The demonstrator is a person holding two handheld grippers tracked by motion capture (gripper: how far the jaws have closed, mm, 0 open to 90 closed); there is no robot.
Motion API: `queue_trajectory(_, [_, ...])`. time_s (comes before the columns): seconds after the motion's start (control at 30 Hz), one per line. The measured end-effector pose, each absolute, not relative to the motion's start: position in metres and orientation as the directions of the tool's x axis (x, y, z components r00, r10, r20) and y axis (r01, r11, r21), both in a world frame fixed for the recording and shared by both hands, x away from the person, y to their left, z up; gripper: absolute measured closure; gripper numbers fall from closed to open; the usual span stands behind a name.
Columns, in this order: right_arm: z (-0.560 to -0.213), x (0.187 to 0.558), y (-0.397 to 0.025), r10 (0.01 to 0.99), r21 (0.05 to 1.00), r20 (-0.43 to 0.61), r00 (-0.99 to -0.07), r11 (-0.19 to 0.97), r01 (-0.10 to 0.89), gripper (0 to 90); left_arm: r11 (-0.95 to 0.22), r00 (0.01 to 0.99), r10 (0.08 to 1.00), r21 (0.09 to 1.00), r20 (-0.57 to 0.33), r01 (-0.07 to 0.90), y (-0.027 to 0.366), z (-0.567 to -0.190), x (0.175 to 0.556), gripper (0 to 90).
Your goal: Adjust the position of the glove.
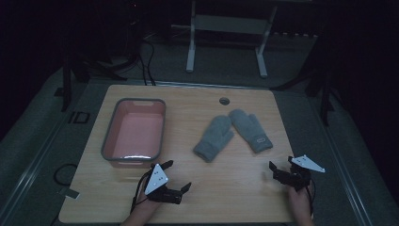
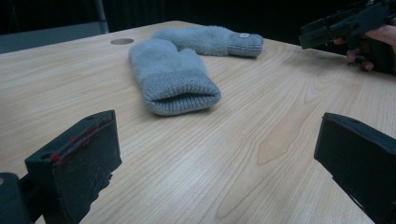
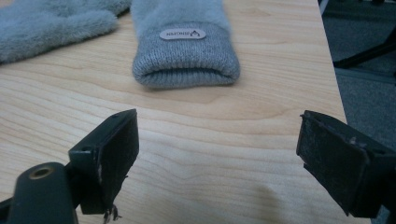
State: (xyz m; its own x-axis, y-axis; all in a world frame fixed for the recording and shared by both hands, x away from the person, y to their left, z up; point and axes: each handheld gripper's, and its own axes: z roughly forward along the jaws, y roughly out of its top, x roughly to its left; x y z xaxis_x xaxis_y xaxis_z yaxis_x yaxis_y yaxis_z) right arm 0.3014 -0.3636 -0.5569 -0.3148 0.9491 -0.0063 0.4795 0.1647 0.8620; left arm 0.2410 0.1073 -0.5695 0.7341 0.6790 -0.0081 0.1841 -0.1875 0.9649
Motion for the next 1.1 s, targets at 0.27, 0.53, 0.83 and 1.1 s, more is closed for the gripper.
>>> queue_trajectory(0.27, [-0.558,0.304,-0.362,0.948,0.84,-0.01,-0.318,0.18,0.512,14.4,-0.191,0.737,0.676,0.965,-0.006,0.183,0.107,-0.569,0.241,0.7])
queue_trajectory(0.53, [-0.547,0.306,-0.357,0.934,0.824,-0.035,-0.357,0.228,0.518,13.7,-0.188,0.737,0.676,0.964,-0.011,0.187,0.107,-0.569,0.241,0.7])
queue_trajectory(0.83, [-0.521,0.312,-0.353,0.914,0.856,0.006,-0.406,0.205,0.474,14.0,-0.189,0.737,0.676,0.964,-0.01,0.187,0.108,-0.569,0.241,0.7])
queue_trajectory(1.1, [-0.5,0.334,-0.321,0.865,0.818,-0.045,-0.5,0.319,0.479,12.8,-0.188,0.737,0.675,0.963,-0.017,0.194,0.108,-0.569,0.241,0.7])
